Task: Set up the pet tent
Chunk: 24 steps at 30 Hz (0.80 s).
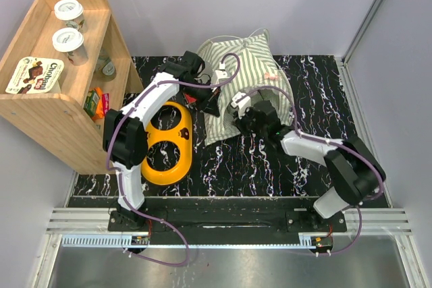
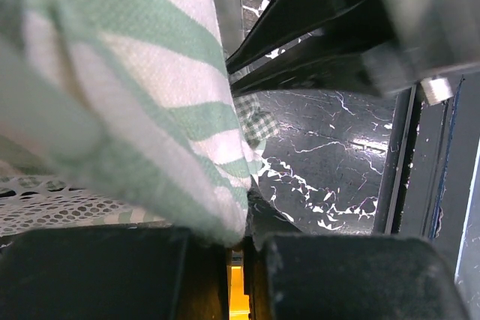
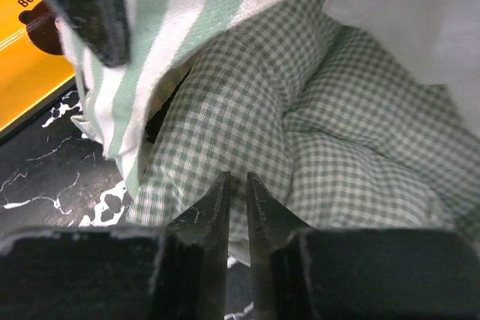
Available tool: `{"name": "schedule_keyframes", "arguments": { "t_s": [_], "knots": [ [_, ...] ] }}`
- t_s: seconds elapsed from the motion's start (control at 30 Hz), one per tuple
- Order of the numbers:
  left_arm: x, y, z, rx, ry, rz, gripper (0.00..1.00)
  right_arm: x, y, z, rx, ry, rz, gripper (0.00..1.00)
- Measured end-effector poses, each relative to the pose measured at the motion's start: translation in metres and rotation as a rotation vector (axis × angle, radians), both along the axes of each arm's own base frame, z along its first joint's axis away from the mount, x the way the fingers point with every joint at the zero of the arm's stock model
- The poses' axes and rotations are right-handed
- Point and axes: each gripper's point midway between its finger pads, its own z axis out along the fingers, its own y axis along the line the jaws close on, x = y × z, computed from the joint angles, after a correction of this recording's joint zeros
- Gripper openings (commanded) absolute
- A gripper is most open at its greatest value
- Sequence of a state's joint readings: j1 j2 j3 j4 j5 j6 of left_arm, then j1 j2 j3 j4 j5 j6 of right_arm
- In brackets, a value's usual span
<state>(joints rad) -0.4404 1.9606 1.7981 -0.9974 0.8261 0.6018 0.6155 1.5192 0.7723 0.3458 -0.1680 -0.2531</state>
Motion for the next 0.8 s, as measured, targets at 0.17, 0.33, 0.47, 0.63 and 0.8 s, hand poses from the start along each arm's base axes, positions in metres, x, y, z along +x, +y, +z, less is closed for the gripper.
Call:
{"name": "schedule_keyframes", "arguments": {
  "t_s": [0.17,0.33,0.47,0.63,0.8],
  "knots": [
    [-0.001,0.0,0.001,-0.001,0.001,-0.001,0.0,0.007,0.02,-0.03,0.034,0.133,0.006,0.03],
    [0.0,-0.001,0.002,-0.009,-0.002,-0.002,0.0,0.017,0.051,-0.046,0.109,0.251,0.022,0.0],
    [0.005,0.003,0.002,-0.002,-0.008,0.017,0.0,0.023,0.073,-0.051,0.147,0.295,0.014,0.0],
    [0.014,0.011,0.001,0.003,-0.019,0.043,0.0,0.033,0.073,-0.053,0.116,0.287,-0.068,0.15],
    [0.011,0.008,0.003,-0.01,-0.009,0.035,0.0,0.03,0.041,-0.045,0.011,0.221,-0.191,0.35]
  ]
}}
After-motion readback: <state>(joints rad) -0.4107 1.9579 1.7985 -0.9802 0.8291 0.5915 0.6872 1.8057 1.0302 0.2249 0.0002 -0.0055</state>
